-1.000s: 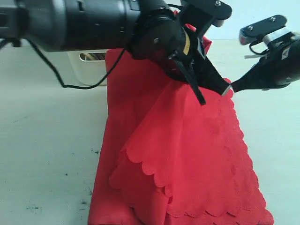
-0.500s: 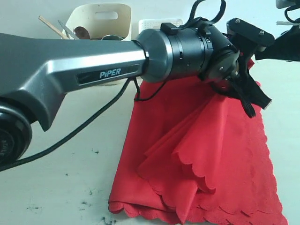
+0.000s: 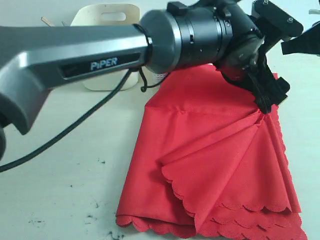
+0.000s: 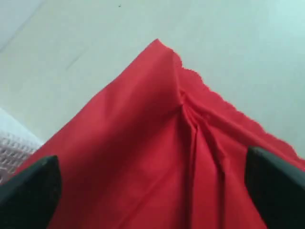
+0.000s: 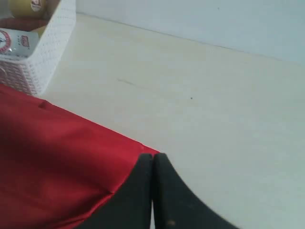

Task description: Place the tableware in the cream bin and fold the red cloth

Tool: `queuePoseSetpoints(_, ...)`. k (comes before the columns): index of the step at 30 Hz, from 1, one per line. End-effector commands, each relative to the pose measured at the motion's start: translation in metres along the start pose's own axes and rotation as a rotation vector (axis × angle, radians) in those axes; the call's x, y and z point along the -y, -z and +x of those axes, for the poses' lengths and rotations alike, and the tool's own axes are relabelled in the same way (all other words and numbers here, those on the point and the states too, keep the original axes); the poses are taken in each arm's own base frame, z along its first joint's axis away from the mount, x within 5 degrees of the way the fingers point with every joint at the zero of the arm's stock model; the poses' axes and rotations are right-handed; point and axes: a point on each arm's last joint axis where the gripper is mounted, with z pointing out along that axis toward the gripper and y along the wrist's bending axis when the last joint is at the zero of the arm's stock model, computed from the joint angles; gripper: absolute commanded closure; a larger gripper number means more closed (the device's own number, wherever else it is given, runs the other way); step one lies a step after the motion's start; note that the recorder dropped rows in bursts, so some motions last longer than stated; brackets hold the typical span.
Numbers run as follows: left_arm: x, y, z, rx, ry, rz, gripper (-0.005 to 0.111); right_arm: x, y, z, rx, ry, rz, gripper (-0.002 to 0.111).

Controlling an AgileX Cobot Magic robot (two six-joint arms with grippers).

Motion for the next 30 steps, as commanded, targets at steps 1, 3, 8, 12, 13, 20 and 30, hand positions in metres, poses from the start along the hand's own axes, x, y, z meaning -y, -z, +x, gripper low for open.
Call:
queuePoseSetpoints(1,-0.040,0.034,0.005,-0.160,-0.029,-0.103,0.051,-0.004,0.005,-0.001,-0.001,-0.046,-0.019,0.108)
queuePoseSetpoints(3,-0.060,0.059,0.006,-0.155,-0.005,-0.128,0.106,-0.006,-0.006,0.004,-0.038,-0.107,-0.039,0.108)
queuePoseSetpoints(8,-0.097,0.091,0.031,-0.138,0.062,-0.170,0.104,-0.024,-0.026,0.008,-0.061,-0.053,-0.102,0.108)
queuePoseSetpoints(12,-0.116,0.099,0.068,-0.120,0.124,-0.170,0.104,-0.055,-0.034,0.007,-0.034,0.004,-0.172,0.108)
queuePoseSetpoints(13,-0.120,0.098,0.078,-0.126,0.137,-0.169,0.104,-0.062,-0.035,0.007,-0.035,0.017,-0.188,0.108)
queuePoseSetpoints(20,-0.131,0.074,0.140,-0.141,0.201,-0.139,0.104,-0.123,-0.050,0.023,-0.233,0.073,-0.352,0.108)
queuePoseSetpoints(30,-0.129,0.062,0.158,-0.137,0.197,-0.119,0.104,-0.175,-0.093,0.086,-0.478,0.232,-0.420,0.108)
